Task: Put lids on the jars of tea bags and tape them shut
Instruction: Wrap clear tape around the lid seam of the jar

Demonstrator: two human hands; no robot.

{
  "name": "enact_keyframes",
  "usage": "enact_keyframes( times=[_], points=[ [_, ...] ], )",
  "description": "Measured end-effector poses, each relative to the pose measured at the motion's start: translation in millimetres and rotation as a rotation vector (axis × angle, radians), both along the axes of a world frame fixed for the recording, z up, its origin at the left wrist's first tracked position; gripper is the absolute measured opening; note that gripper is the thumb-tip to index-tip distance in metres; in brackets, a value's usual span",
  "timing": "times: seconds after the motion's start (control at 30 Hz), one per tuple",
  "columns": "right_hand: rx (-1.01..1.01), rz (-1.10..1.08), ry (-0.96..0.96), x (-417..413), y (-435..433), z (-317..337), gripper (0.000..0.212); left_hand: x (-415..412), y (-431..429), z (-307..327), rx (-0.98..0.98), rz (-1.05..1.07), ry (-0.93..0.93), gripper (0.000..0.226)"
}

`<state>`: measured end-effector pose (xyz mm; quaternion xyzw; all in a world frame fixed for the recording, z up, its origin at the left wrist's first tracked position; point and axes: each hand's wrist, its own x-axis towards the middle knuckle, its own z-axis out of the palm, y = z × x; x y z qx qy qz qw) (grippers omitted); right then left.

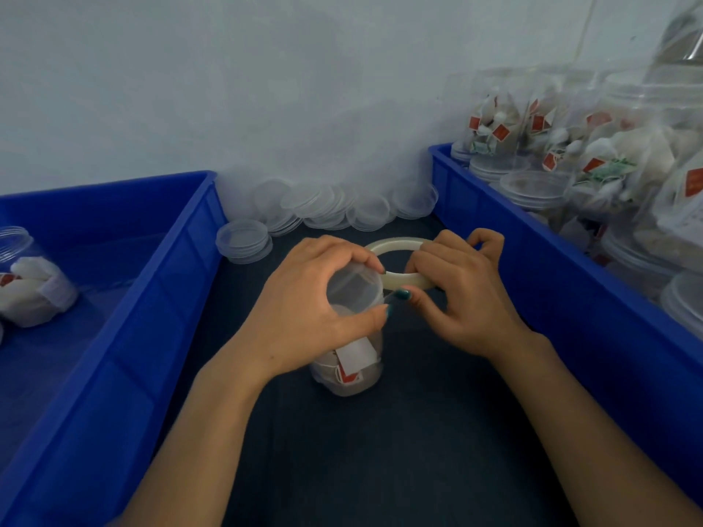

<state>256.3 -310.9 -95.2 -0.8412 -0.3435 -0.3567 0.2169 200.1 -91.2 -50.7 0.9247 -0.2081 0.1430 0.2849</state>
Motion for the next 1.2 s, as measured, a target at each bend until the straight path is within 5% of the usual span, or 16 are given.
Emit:
enact_keyframes(
  times=[0.4, 0.67, 0.93, 1.2],
  points=[
    [0.024, -0.045, 0.051, 0.6, 11.8, -9.7, 0.033, -1.6, 6.3, 6.5, -0.026, -0.027, 0.128, 0.042],
    [0.107, -0.061, 0.032, -2.8, 24.9, -14.9, 0.037, -3.3, 7.6, 8.6, -0.057, -0.063, 0.126, 0.062],
    [0.097, -0.060, 0.064, -0.5, 21.7, -15.9, 0.034, -3.0, 4.8, 7.2, 0.133, 0.047, -0.018, 0.071],
    [-0.004, 0.065, 0.143, 1.6, 14.5, -11.5, 0.037, -7.4, 11.8, 12.8, 0.176, 0.109, 0.033, 0.063]
  ],
)
